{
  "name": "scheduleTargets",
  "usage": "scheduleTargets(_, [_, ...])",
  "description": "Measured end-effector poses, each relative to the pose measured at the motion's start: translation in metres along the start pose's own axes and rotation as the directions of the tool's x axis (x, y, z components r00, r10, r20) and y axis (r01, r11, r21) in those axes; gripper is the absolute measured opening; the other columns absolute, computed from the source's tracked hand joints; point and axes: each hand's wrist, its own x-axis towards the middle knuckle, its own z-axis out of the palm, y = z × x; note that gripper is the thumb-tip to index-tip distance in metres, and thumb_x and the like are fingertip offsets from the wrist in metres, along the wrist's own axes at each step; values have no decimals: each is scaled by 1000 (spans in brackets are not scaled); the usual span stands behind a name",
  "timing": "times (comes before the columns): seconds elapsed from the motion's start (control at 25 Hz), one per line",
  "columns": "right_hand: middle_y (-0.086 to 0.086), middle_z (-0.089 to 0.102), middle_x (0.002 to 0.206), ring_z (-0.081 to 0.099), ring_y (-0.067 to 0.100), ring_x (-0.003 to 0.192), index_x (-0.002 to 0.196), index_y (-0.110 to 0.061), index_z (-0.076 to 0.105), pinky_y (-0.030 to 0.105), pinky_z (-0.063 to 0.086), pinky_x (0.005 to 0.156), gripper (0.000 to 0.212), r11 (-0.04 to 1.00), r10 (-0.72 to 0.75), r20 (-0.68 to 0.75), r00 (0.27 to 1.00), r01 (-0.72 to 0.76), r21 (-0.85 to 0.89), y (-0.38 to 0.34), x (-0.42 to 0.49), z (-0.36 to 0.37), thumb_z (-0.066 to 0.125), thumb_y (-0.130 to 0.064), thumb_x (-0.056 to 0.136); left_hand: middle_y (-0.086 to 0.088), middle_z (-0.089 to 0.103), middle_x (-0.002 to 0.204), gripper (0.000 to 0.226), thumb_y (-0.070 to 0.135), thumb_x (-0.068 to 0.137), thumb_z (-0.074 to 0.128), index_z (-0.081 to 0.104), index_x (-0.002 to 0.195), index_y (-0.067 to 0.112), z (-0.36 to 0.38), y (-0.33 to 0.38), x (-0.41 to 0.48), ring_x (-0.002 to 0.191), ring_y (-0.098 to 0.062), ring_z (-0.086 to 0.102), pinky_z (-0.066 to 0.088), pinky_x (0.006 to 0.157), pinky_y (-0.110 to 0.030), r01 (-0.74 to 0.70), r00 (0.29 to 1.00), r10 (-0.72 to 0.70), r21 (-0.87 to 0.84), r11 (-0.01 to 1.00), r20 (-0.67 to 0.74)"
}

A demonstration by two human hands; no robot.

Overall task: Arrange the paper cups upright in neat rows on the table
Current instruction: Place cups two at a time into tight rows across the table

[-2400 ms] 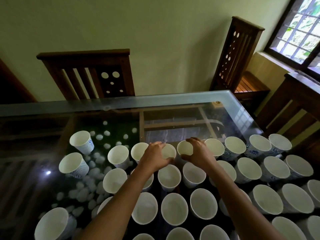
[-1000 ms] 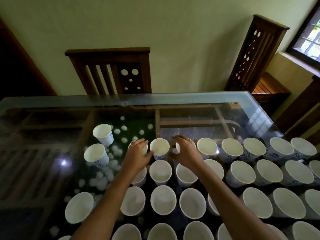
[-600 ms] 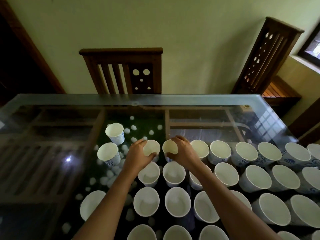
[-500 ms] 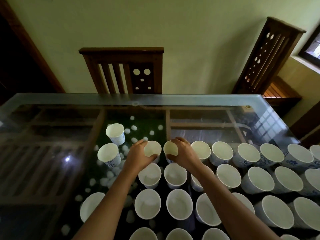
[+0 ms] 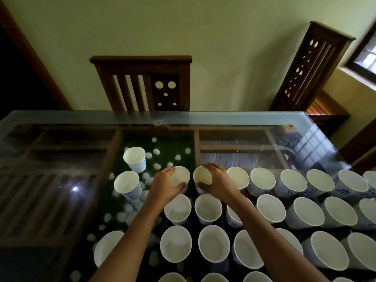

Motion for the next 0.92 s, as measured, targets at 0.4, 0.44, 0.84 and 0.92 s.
scheduleTargets(0.4, [8, 45, 139, 46, 25, 123, 134, -13, 45, 32, 41, 98, 62, 1000, -14, -89, 996, 16, 24, -4, -43, 2, 72, -26, 80, -10, 60, 124, 53, 34, 77, 72, 59, 120, 6, -11, 7, -54, 111, -24, 57, 42, 86, -26, -1, 997, -5, -74, 997, -81])
scheduleTargets(0.44, [8, 48, 137, 48, 25, 122, 132, -13, 47, 31, 42, 96, 60, 999, -24, -81, 996, 25, 19, -5, -51, 4, 73, -26, 79, -9, 63, 118, 48, 34, 76, 73, 62, 114, 7, -11, 8, -61, 105, -24, 60, 42, 81, -24, -17, 998, 12, -74, 997, -69])
scheduleTargets(0.84, [13, 52, 130, 51, 29, 116, 125, -9, 54, 31, 40, 92, 58, 998, -47, -25, 999, 46, -50, -8, -77, 19, 77, -17, 72, -9, 67, 103, 44, 33, 69, 77, 66, 103, 8, -10, 9, -85, 92, -24, 60, 41, 74, -26, -38, 999, 39, -22, 999, 8])
scheduleTargets(0.92, [14, 52, 131, 51, 30, 116, 125, -9, 54, 34, 41, 94, 59, 997, -44, -34, 998, 43, -58, -7, -77, 20, 77, -18, 72, -11, 66, 104, 45, 34, 70, 76, 65, 104, 7, -10, 9, -86, 94, -26, 60, 40, 74, -27, -49, 999, 49, -6, 999, -6])
